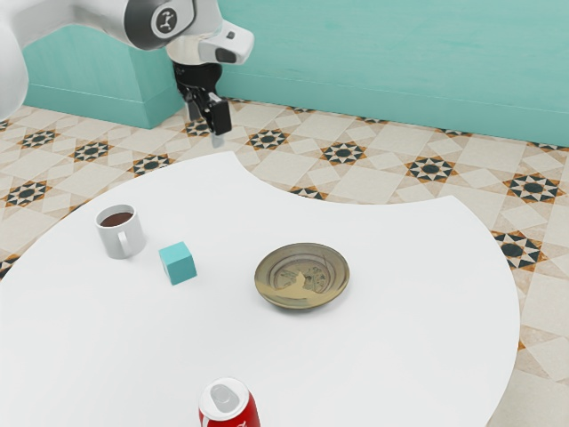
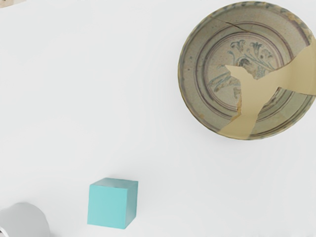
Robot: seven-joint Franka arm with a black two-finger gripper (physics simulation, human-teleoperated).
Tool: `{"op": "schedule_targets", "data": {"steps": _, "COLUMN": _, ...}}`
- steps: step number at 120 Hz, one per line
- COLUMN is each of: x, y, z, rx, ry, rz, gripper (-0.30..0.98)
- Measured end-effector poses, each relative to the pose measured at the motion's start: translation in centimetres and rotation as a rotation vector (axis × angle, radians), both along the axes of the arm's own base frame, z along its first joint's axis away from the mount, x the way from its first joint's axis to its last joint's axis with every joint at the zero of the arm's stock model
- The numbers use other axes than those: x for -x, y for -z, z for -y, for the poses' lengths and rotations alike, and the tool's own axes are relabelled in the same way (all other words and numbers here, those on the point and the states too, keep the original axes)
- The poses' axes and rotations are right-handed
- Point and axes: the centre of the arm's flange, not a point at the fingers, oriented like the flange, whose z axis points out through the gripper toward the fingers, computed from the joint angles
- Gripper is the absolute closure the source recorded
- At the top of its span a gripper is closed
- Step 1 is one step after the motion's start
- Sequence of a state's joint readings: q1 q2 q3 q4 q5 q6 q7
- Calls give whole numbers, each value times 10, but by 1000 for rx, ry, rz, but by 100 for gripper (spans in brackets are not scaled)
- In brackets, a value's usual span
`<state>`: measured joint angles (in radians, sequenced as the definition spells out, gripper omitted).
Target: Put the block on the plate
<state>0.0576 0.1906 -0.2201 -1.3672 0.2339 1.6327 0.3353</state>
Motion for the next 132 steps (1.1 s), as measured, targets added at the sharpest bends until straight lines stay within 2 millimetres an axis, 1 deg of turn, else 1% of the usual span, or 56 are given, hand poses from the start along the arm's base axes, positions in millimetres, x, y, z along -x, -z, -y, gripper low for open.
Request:
{"op": "schedule_targets", "data": {"steps": 8, "x": -2, "y": 3, "z": -7, "rx": -7, "ry": 11, "rz": -6, "gripper": 0}}
{"op": "schedule_targets", "data": {"steps": 12, "x": -6, "y": 10, "z": -13, "rx": -10, "ry": 12, "rz": -19, "gripper": 0}}
{"op": "schedule_targets", "data": {"steps": 20, "x": -19, "y": 39, "z": -35, "rx": -10, "ry": -1, "rz": -68, "gripper": 0}}
{"op": "schedule_targets", "data": {"steps": 31, "x": -31, "y": 80, "z": -77, "rx": -4, "ry": -38, "rz": -140, "gripper": 0}}
{"op": "schedule_targets", "data": {"steps": 39, "x": -35, "y": 105, "z": -92, "rx": 1, "ry": -43, "rz": -187, "gripper": 0}}
{"op": "schedule_targets", "data": {"steps": 47, "x": -34, "y": 129, "z": -97, "rx": 5, "ry": -36, "rz": -233, "gripper": 0}}
{"op": "schedule_targets", "data": {"steps": 57, "x": -25, "y": 162, "z": -104, "rx": 5, "ry": -35, "rz": -304, "gripper": 0}}
{"op": "schedule_targets", "data": {"steps": 64, "x": -22, "y": 181, "z": -108, "rx": 10, "ry": -33, "rz": -342, "gripper": 0}}
{"op": "schedule_targets", "data": {"steps": 74, "x": -25, "y": 211, "z": -110, "rx": 38, "ry": -30, "rz": -387, "gripper": 0}}
{"op": "schedule_targets", "data": {"steps": 86, "x": -32, "y": 246, "z": -113, "rx": 67, "ry": -20, "rz": -411, "gripper": 0}}
{"op": "schedule_targets", "data": {"steps": 95, "x": -37, "y": 272, "z": -122, "rx": 85, "ry": -22, "rz": -420, "gripper": 0}}
{"op": "schedule_targets", "data": {"steps": 107, "x": -42, "y": 298, "z": -132, "rx": 104, "ry": -24, "rz": -423, "gripper": 0}}
{"op": "schedule_targets", "data": {"steps": 113, "x": -45, "y": 307, "z": -137, "rx": 107, "ry": -24, "rz": -420, "gripper": 0}}
{"op": "schedule_targets", "data": {"steps": 123, "x": -47, "y": 312, "z": -153, "rx": 100, "ry": -40, "rz": -409, "gripper": 0}}
{"op": "schedule_targets", "data": {"steps": 132, "x": -52, "y": 313, "z": -160, "rx": 98, "ry": -44, "rz": -395, "gripper": 0}}
